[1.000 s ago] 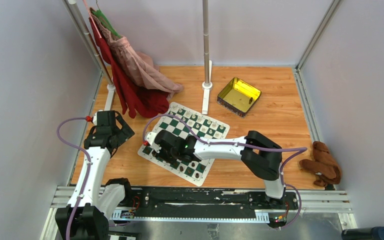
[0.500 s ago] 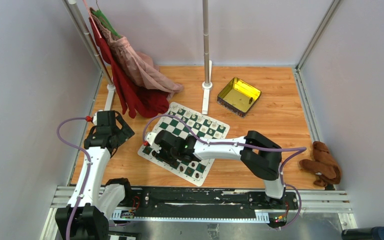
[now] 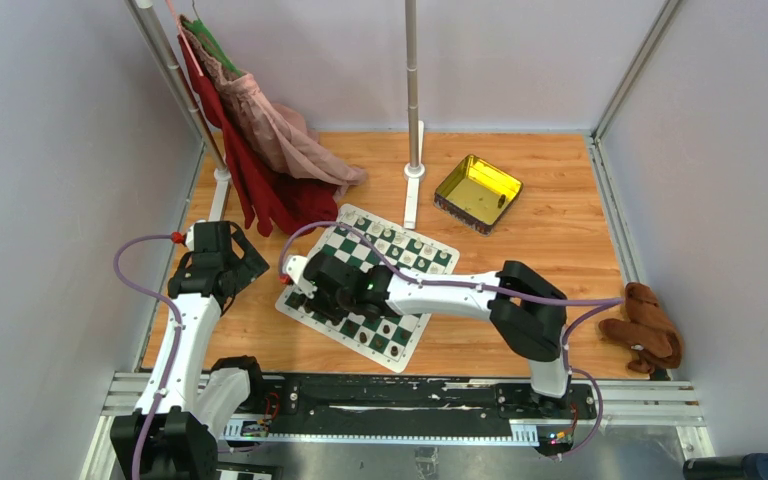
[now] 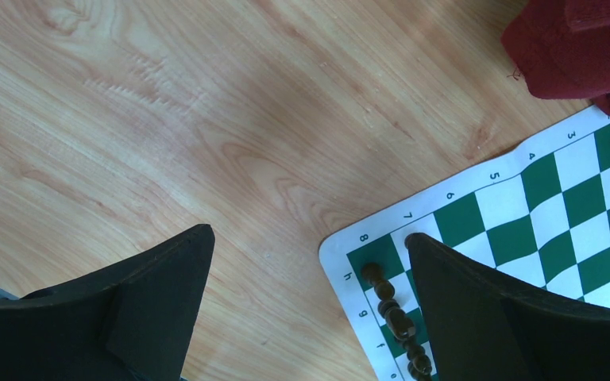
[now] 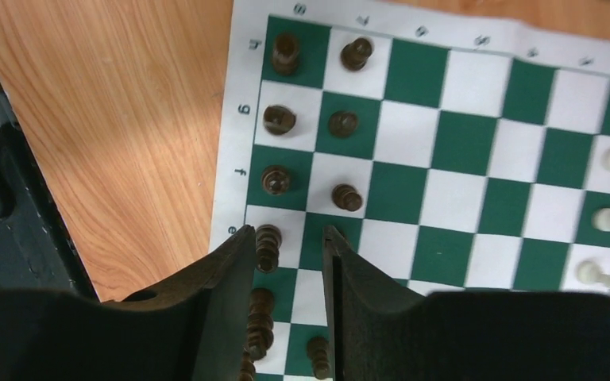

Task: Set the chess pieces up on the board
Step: Pick up the chess piece from the storage box.

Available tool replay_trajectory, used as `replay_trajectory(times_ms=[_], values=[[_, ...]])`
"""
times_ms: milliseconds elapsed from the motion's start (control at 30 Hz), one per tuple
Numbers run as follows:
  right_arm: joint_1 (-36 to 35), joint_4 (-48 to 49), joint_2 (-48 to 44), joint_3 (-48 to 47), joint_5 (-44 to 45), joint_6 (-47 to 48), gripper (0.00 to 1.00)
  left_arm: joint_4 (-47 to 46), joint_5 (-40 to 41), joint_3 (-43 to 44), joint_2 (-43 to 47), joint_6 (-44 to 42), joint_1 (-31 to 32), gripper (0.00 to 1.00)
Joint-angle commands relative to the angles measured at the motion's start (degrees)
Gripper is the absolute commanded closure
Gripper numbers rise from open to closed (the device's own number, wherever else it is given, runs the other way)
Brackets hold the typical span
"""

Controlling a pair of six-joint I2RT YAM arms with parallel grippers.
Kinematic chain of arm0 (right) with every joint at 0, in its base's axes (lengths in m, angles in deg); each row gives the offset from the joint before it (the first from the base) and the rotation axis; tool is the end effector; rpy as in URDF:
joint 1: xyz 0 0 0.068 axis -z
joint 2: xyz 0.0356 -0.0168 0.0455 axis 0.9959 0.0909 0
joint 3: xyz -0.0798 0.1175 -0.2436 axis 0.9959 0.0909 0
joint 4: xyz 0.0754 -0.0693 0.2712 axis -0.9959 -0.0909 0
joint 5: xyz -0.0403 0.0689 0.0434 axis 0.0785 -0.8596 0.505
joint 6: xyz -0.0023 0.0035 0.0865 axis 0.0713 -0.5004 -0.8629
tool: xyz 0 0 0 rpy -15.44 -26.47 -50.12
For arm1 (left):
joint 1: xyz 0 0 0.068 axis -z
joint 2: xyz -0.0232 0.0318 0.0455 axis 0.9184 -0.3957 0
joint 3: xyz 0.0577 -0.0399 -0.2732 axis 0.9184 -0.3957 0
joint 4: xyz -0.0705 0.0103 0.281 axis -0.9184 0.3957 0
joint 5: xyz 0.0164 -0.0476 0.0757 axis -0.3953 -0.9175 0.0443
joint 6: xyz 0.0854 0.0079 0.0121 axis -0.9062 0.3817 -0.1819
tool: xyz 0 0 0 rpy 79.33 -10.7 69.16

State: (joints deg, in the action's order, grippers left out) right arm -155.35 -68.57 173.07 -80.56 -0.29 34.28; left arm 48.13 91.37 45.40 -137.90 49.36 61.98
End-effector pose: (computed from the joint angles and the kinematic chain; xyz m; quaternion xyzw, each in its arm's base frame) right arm 0.1663 0.4668 0.1844 -0.5451 0.7275 0.2219 0.3527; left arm 0.2160 0.0336 0.2125 -0.3581 0.8737 0.0100 0.3290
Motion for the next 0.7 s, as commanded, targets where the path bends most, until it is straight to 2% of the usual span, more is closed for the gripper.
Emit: replay_trajectory(times_ms=[0, 167, 367, 533, 667], values=[[-0.8, -2.1, -4.9, -4.4, 5.0, 2.2, 0.59, -0.5, 1.1, 1.0, 0.6, -0.7, 0.2, 0.0], [1.1, -2.8, -7.6, -7.3, 10.2, 1.8, 0.58, -0.5, 1.4, 1.2, 0.7, -0.9, 0.3, 0.0], [7.6, -2.8, -10.1, -7.1, 19.1, -1.4, 0.56, -1.4, 1.2, 1.0, 0.5, -1.3, 0.3, 0.0], [16.1, -4.4, -10.7, -6.7, 27.2, -6.7, 0.55, -1.4, 0.8, 0.9, 0.6, -1.9, 0.2, 0.0], [25.7, -5.6, -10.2, -6.0, 29.1, -12.2, 0.55, -1.8, 0.2, 0.6, 0.5, -2.0, 0.3, 0.0]])
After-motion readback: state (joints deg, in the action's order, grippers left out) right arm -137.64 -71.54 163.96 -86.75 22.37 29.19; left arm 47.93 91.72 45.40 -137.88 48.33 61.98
